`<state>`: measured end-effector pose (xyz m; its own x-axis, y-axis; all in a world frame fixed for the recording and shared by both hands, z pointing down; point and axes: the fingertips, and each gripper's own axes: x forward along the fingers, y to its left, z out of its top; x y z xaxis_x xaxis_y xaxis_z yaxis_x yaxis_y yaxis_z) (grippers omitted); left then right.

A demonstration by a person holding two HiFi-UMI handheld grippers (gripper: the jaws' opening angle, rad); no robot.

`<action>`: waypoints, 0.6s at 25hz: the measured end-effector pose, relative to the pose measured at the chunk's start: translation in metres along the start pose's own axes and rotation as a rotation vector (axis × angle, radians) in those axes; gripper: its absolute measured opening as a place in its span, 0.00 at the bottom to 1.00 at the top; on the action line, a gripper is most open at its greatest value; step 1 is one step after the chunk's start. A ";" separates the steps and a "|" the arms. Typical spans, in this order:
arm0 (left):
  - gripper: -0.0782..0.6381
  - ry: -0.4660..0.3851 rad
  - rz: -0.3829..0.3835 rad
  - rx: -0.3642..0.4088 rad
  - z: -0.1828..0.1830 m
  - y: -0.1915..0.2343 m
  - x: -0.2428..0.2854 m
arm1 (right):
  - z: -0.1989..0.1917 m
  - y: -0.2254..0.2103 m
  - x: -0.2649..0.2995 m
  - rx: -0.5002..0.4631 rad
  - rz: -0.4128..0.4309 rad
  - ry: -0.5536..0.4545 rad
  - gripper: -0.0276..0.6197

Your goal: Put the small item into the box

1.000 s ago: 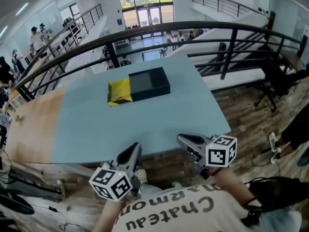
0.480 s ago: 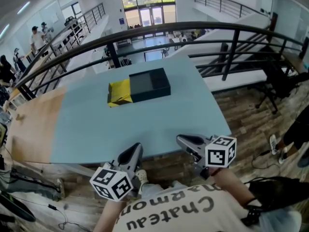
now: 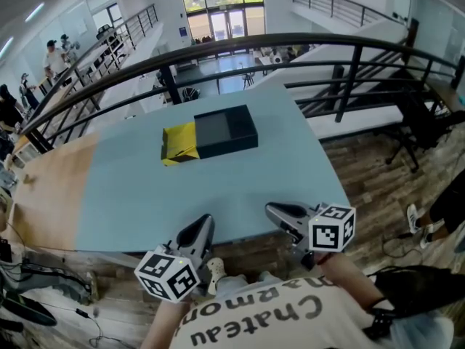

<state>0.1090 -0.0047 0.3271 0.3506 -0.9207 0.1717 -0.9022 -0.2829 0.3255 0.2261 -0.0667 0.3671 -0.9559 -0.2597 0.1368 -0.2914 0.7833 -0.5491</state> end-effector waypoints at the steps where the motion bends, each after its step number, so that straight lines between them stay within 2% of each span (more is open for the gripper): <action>1: 0.11 0.003 0.003 -0.001 0.002 0.002 0.002 | 0.002 -0.002 0.002 0.002 0.000 0.001 0.11; 11: 0.11 0.041 0.024 -0.024 0.011 0.054 0.023 | 0.015 -0.030 0.048 0.028 -0.020 0.004 0.11; 15: 0.11 0.060 -0.009 -0.030 0.027 0.082 0.050 | 0.032 -0.051 0.066 0.049 -0.071 -0.011 0.11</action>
<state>0.0455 -0.0809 0.3371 0.3735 -0.9003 0.2237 -0.8916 -0.2818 0.3544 0.1785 -0.1415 0.3780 -0.9323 -0.3204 0.1678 -0.3564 0.7343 -0.5778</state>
